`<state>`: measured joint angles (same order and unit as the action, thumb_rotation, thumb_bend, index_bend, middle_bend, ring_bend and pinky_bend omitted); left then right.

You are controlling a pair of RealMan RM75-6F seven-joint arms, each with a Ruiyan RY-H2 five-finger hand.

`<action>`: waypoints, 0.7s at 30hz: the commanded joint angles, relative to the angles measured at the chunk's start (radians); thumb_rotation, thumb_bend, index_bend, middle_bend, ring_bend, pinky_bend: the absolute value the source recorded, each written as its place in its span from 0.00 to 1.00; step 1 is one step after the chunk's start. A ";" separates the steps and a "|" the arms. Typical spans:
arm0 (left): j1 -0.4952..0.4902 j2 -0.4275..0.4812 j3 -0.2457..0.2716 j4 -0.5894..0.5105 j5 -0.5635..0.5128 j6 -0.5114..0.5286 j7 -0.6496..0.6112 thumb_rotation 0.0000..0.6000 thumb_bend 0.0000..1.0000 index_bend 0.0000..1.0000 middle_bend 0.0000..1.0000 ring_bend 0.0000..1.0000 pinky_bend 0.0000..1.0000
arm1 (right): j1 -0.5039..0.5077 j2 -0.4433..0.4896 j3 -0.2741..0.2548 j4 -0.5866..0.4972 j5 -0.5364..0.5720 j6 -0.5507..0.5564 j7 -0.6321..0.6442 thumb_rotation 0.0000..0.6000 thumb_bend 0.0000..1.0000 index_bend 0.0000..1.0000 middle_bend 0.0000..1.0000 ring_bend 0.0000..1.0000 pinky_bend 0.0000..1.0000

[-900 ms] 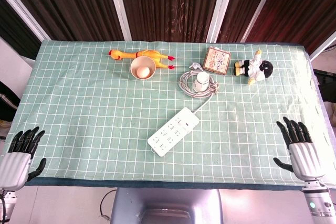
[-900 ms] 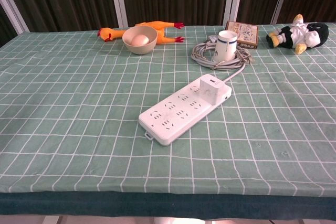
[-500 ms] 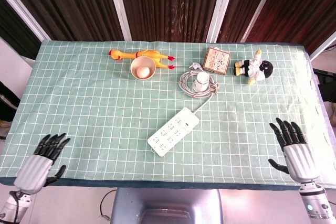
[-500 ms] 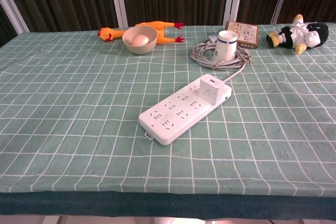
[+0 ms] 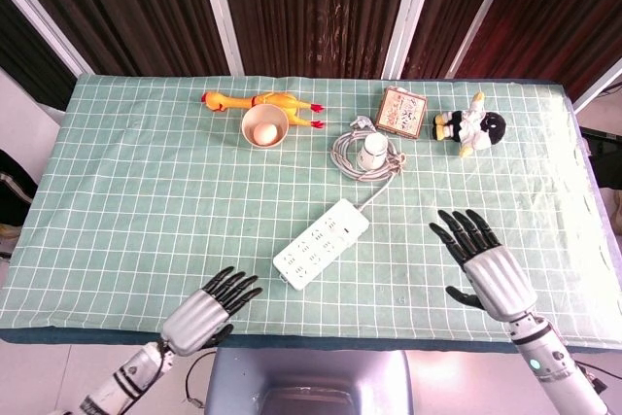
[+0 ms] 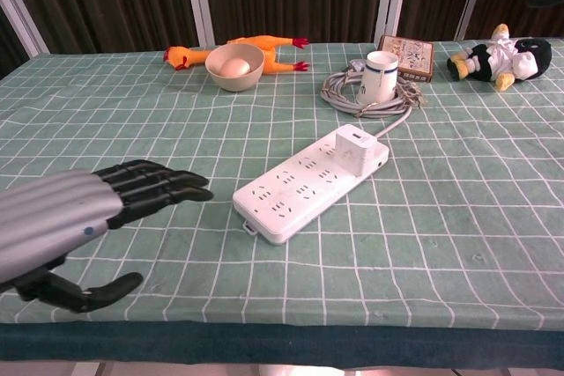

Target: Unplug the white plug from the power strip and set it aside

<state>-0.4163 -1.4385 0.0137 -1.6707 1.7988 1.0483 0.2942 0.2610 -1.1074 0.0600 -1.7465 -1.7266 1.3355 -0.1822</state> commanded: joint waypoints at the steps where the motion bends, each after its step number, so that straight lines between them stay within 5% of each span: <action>1: -0.048 -0.071 -0.028 -0.006 -0.052 -0.061 0.051 1.00 0.44 0.00 0.00 0.00 0.00 | 0.076 0.019 0.036 -0.039 0.056 -0.105 -0.023 1.00 0.09 0.00 0.00 0.00 0.00; 21: -0.176 -0.259 -0.094 0.168 -0.264 -0.191 0.126 1.00 0.51 0.00 0.00 0.00 0.00 | 0.256 -0.087 0.043 0.025 0.108 -0.322 -0.138 1.00 0.16 0.13 0.08 0.00 0.00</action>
<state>-0.5847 -1.6900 -0.0778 -1.5126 1.5450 0.8650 0.4179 0.5064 -1.1828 0.1030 -1.7273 -1.6277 1.0249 -0.3060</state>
